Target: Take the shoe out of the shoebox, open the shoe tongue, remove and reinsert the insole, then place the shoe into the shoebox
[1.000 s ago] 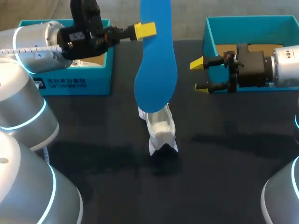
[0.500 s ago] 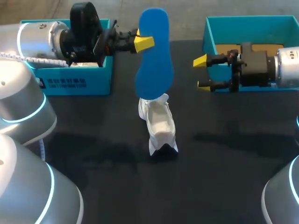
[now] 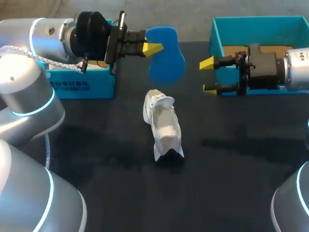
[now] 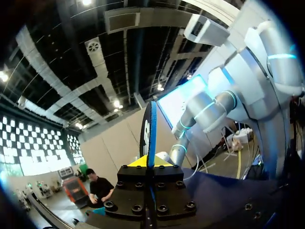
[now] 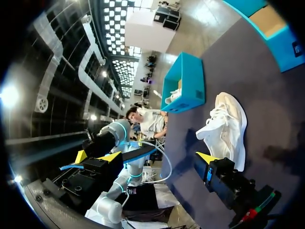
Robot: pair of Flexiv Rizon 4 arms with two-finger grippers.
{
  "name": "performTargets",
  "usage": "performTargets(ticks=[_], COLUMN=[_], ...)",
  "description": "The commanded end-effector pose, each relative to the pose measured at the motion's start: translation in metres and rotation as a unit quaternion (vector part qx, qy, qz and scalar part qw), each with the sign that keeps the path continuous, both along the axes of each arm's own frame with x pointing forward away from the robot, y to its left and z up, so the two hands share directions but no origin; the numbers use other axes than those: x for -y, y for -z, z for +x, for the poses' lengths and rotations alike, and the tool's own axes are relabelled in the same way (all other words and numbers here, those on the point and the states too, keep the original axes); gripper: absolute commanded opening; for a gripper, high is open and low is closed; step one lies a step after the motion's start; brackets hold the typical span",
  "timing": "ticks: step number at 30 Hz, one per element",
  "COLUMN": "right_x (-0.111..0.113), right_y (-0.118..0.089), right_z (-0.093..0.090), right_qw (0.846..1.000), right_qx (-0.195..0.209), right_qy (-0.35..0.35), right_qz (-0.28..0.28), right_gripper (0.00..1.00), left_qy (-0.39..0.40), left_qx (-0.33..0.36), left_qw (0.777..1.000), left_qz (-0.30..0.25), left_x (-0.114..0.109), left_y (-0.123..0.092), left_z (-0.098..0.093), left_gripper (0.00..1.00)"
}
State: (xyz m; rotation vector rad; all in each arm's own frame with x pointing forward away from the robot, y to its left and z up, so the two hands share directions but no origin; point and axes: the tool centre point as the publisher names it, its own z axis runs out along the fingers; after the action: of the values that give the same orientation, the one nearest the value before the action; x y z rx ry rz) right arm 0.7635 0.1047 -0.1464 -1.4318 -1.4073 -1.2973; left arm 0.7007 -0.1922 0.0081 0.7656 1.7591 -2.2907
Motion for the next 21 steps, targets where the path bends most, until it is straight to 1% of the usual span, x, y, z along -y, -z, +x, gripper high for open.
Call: performTargets(ticks=[1, 5, 10, 11, 12, 13, 14, 15, 16, 17, 18, 20, 21], right_x=[-0.004, -0.006, -0.006, -0.006, -0.006, -0.006, -0.006, -0.006, -0.006, -0.005, -0.005, -0.004, -0.004], right_y=[0.003, 0.004, 0.002, 0.002, 0.001, 0.001, 0.000, -0.001, -0.001, -0.001, -0.002, -0.002, -0.003], right_z=[0.005, 0.005, 0.005, 0.005, 0.005, 0.004, 0.004, 0.004, 0.004, 0.004, 0.004, 0.004, 0.004], right_qw=[1.000, 0.999, 0.999, 0.999, 0.999, 0.999, 0.999, 0.999, 0.999, 0.999, 0.999, 0.999, 0.998], right_qx=[-0.004, -0.013, -0.016, -0.017, -0.018, -0.018, -0.019, -0.019, -0.019, -0.020, -0.020, -0.019, -0.018], right_qy=[-0.009, -0.014, -0.016, -0.016, -0.016, -0.016, -0.017, -0.017, -0.016, -0.015, -0.014, -0.014, -0.013], right_qz=[0.007, 0.036, 0.043, 0.043, 0.044, 0.045, 0.045, 0.044, 0.044, 0.044, 0.045, 0.049, 0.050], right_gripper=[1.00, 1.00, 1.00, 1.00, 1.00, 1.00, 1.00, 1.00, 1.00, 1.00, 1.00, 1.00, 1.00], left_qy=[0.015, 0.015, 0.015, 0.017, 0.019, 0.022, 0.021, 0.015, 0.015, 0.012, 0.015, 0.025, 0.029], left_qx=[0.007, 0.007, 0.007, 0.050, 0.059, 0.096, 0.115, 0.131, 0.179, 0.192, 0.234, 0.294, 0.334], left_qw=[1.000, 1.000, 1.000, 0.999, 0.998, 0.995, 0.993, 0.991, 0.983, 0.981, 0.972, 0.955, 0.941], left_qz=[0.003, 0.003, 0.003, 0.001, -0.001, -0.005, -0.005, -0.016, -0.021, -0.021, -0.030, -0.033, -0.039], left_x=[0.002, 0.002, 0.002, 0.002, 0.001, 0.001, 0.000, 0.000, 0.000, 0.000, 0.000, 0.000, 0.000], left_y=[0.001, 0.001, 0.001, 0.005, 0.008, 0.011, 0.015, 0.016, 0.019, 0.021, 0.022, 0.027, 0.029], left_z=[0.006, 0.006, 0.006, 0.008, 0.008, 0.008, 0.009, 0.009, 0.010, 0.011, 0.012, 0.013, 0.014], left_gripper=[0.00, 0.00, 0.00, 0.00, 0.00, 0.00, 0.00, 0.00, 0.00, 0.00, 0.00, 0.00, 0.00])
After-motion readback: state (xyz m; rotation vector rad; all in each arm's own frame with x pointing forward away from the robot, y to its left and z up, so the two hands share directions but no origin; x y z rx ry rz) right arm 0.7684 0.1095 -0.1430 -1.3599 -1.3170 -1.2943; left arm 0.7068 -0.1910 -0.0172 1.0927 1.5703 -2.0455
